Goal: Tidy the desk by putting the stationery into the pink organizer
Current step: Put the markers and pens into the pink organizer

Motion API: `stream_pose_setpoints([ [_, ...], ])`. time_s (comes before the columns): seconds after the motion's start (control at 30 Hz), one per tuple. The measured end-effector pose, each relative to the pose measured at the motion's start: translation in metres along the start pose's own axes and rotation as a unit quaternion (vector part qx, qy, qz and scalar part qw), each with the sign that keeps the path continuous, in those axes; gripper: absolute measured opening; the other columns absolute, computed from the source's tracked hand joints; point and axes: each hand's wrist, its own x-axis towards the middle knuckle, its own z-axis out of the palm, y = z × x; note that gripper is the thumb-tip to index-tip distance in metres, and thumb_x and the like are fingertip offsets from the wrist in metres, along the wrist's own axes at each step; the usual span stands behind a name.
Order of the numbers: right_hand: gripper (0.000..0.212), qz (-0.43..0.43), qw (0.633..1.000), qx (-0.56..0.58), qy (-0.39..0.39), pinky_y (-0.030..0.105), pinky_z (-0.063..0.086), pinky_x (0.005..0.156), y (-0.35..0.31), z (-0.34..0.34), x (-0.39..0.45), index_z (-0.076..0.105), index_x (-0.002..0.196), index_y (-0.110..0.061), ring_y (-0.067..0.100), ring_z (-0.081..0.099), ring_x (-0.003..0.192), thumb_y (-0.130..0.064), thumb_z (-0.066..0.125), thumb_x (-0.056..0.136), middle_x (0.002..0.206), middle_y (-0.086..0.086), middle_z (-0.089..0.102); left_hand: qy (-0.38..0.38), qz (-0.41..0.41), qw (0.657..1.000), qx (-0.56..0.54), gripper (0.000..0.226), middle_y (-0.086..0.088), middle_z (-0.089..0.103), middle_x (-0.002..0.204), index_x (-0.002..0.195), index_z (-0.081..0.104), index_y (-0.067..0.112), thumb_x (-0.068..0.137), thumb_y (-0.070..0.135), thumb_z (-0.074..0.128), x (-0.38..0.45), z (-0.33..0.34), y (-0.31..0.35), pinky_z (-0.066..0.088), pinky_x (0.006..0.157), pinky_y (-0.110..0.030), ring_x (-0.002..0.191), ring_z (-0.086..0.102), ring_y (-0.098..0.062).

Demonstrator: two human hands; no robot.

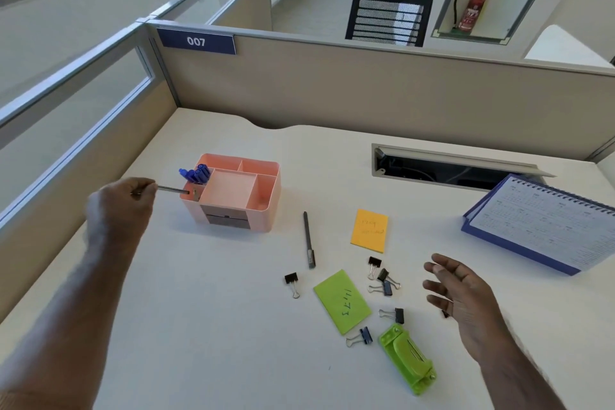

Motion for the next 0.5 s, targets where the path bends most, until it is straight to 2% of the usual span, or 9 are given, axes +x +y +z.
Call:
stream_pose_setpoints([
  [0.1, 0.018, -0.009, 1.0, -0.003, 0.006, 0.019, 0.054, 0.052, 0.0, -0.002, -0.001, 0.065, 0.107, -0.018, 0.009, 0.066, 0.066, -0.01, 0.054, 0.095, 0.098, 0.0, 0.071, -0.011, 0.023, 0.998, 0.049, 0.018, -0.015, 0.076, 0.093, 0.099, 0.077, 0.011, 0.089, 0.02, 0.065, -0.001, 0.014, 0.012, 0.054, 0.077, -0.042, 0.086, 0.069, -0.037],
  [0.17, 0.018, -0.011, 1.0, -0.008, 0.01, 0.019, 0.054, 0.053, 0.001, -0.002, -0.002, 0.065, 0.107, -0.018, 0.012, 0.065, 0.069, -0.01, 0.054, 0.095, 0.098, 0.0, 0.071, -0.028, 0.033, 0.995, 0.092, 0.018, -0.014, 0.075, 0.097, 0.099, 0.077, 0.012, 0.09, 0.021, 0.065, -0.001, 0.025, 0.015, 0.054, 0.073, -0.042, 0.086, 0.068, -0.038],
  [0.27, 0.018, -0.017, 0.999, -0.028, 0.018, 0.026, 0.053, 0.059, 0.003, -0.005, -0.005, 0.065, 0.107, -0.017, 0.018, 0.064, 0.074, -0.009, 0.054, 0.095, 0.099, 0.002, 0.07, -0.06, 0.038, 0.982, 0.174, 0.018, -0.013, 0.073, 0.097, 0.093, 0.078, 0.018, 0.092, 0.023, 0.06, 0.001, 0.039, 0.014, 0.046, 0.059, -0.034, 0.079, 0.064, -0.037],
  [0.33, 0.017, -0.021, 0.998, -0.048, 0.027, 0.031, 0.05, 0.064, 0.006, -0.007, -0.006, 0.065, 0.106, -0.016, 0.021, 0.063, 0.077, -0.009, 0.054, 0.095, 0.1, 0.004, 0.07, -0.084, 0.025, 0.977, 0.196, 0.021, -0.011, 0.07, 0.093, 0.089, 0.078, 0.019, 0.093, 0.023, 0.058, 0.003, 0.048, 0.012, 0.038, 0.057, -0.03, 0.076, 0.06, -0.036],
  [0.5, 0.015, -0.024, 0.993, -0.094, 0.067, 0.035, 0.051, 0.067, 0.014, -0.015, -0.008, 0.067, 0.1, -0.018, 0.022, 0.064, 0.073, -0.009, 0.058, 0.092, 0.1, 0.007, 0.07, -0.108, -0.005, 0.972, 0.208, 0.025, -0.011, 0.069, 0.094, 0.103, 0.077, 0.016, 0.095, 0.029, 0.057, 0.006, 0.061, 0.005, 0.04, 0.055, -0.032, 0.075, 0.055, -0.029],
])
